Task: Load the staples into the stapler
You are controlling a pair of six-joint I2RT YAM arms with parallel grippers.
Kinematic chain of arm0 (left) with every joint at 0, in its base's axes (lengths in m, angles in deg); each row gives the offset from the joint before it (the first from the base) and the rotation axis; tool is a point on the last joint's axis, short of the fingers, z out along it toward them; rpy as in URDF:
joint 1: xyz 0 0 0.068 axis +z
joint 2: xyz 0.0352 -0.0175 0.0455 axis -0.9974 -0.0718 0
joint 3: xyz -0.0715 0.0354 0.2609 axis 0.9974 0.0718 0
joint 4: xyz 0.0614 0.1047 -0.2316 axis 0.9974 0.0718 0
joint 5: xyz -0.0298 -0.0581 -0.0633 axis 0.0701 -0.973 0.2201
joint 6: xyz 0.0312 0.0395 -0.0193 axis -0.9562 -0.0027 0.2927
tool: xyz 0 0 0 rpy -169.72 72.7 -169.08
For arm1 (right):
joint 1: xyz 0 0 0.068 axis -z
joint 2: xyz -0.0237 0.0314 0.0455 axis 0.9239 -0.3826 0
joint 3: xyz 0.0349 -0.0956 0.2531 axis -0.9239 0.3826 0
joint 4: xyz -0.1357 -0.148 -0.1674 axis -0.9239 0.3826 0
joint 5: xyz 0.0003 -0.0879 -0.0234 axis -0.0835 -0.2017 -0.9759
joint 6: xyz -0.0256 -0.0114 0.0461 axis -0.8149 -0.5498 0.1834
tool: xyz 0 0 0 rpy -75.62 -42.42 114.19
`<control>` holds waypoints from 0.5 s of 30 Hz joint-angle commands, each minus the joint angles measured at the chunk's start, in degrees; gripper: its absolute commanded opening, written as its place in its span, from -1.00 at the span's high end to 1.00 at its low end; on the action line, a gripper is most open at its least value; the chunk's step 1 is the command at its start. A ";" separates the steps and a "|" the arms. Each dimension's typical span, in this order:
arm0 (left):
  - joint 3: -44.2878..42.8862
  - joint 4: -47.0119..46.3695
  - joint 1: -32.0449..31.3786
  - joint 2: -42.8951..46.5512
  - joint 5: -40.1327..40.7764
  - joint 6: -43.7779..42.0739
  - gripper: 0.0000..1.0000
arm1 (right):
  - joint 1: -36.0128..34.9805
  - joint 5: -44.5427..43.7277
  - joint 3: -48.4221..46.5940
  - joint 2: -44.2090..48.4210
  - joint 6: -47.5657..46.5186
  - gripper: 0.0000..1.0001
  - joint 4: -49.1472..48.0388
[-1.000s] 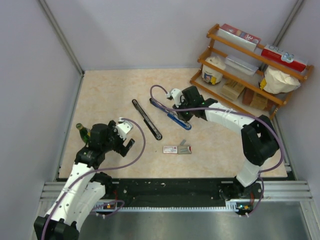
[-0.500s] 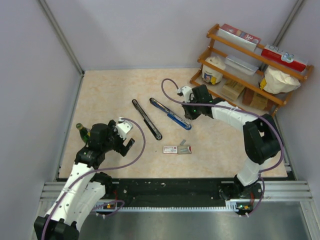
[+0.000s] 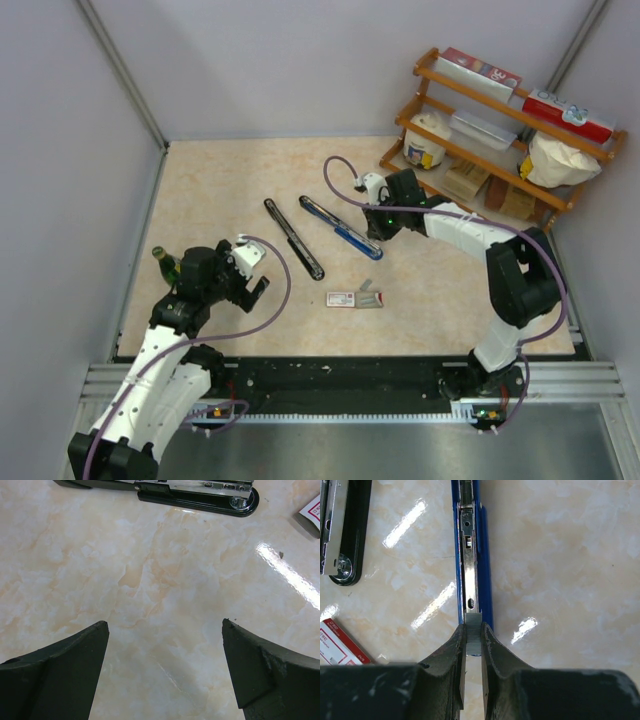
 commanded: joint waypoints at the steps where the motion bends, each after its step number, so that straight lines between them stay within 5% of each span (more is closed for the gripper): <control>1: 0.36 -2.28 0.38 0.26 0.12 -0.37 -0.97 | -0.11 1.68 -0.12 -0.49 -0.56 0.78 -1.43; 15: 0.36 -2.28 0.38 0.43 0.03 -0.45 -0.97 | -0.11 2.91 -0.48 -1.81 -2.14 0.78 -1.25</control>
